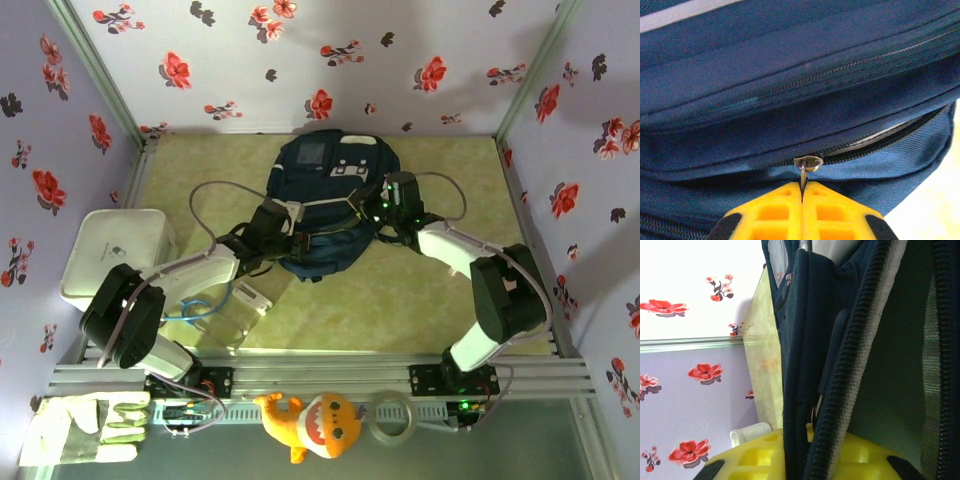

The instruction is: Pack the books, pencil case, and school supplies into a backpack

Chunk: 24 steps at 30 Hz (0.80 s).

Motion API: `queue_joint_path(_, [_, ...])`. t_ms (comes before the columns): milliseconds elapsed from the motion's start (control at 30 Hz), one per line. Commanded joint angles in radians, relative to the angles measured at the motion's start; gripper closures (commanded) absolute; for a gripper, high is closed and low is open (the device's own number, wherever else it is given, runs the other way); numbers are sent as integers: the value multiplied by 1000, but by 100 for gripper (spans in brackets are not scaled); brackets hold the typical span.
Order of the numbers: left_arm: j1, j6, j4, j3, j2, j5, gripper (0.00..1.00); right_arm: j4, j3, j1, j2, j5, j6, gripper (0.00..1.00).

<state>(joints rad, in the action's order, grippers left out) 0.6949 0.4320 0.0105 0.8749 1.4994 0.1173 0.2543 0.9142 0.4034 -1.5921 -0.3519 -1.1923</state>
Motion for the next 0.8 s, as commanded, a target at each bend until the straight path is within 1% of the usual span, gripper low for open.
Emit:
queue_joint_path(0, [-2, -96, -83, 11, -33, 84, 100, 111, -51, -8, 65, 65, -49, 72])
queue_joint_path(133, [30, -132, -107, 54, -16, 122, 100, 95, -64, 43, 93, 99, -107, 53])
queue_joint_path(167, [41, -139, -107, 65, -11, 122, 100, 80, -65, 59, 101, 116, -122, 49])
queue_joint_path(267, [64, -145, -103, 96, 10, 124, 100, 48, -75, 105, 122, 176, -163, 44])
queue_joint_path(367, [82, -151, -96, 119, 27, 125, 100, 1, -90, 142, 145, 241, -204, 42])
queue_joint_path(467, [97, -165, -75, 149, 51, 142, 100, 1, -127, 165, 158, 302, -256, 41])
queue_joint_path(533, [107, -176, -64, 168, 67, 148, 100, 3, -138, 172, 156, 323, -261, 42])
queue_joint_path(600, [110, -182, -51, 186, 84, 149, 100, 31, -153, 173, 152, 341, -267, 48])
queue_joint_path(767, [109, -200, -24, 208, 98, 142, 100, 81, -164, 165, 158, 367, -245, 71])
